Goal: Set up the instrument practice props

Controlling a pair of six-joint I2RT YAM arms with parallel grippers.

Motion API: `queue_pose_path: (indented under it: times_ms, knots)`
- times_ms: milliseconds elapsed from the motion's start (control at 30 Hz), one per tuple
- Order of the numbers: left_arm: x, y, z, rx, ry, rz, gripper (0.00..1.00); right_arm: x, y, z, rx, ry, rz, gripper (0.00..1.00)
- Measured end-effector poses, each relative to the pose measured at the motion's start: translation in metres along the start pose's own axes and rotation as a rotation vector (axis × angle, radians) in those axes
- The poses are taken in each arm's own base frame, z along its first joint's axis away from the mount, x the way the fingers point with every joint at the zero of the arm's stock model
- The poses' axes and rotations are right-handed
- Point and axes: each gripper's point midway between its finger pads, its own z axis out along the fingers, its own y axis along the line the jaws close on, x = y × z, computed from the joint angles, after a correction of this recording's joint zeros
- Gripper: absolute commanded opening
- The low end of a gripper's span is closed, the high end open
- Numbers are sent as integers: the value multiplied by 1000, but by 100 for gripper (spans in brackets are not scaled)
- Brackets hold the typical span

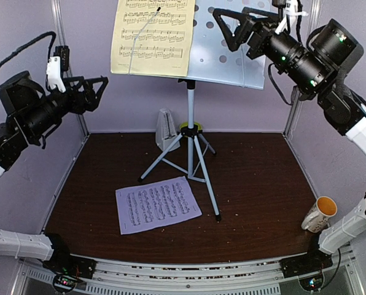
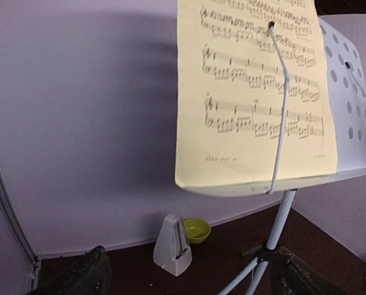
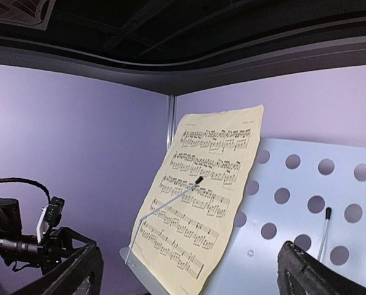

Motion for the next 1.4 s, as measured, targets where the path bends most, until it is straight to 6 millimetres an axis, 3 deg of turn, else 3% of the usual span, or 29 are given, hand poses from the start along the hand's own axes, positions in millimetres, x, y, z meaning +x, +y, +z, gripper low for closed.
queue_pose_path:
  times_ms: [167, 333, 467, 667, 900, 1000, 1167, 1400]
  knots:
    - [98, 9, -4, -19, 239, -73, 89, 50, 4, -36, -26, 141, 45, 100]
    - [204, 0, 0, 0, 502, -134, 84, 121, 9, -75, -41, 321, 79, 100]
    - [270, -8, 1, 19, 675, -146, 83, 162, 9, -112, -33, 422, 114, 100]
    - [345, -17, 1, 46, 888, -136, 81, 218, 5, -162, 8, 526, 177, 100]
    - [407, -18, -4, 35, 1068, -112, 82, 310, 12, -206, 49, 724, 241, 98]
    - [419, -17, -6, 23, 1103, -113, 82, 340, 17, -221, 55, 782, 282, 97]
    - [431, -17, -7, -3, 1140, -146, 82, 366, 24, -229, 59, 820, 344, 96]
    - [448, -20, -21, -51, 1189, -266, 81, 382, 38, -232, 39, 851, 388, 95]
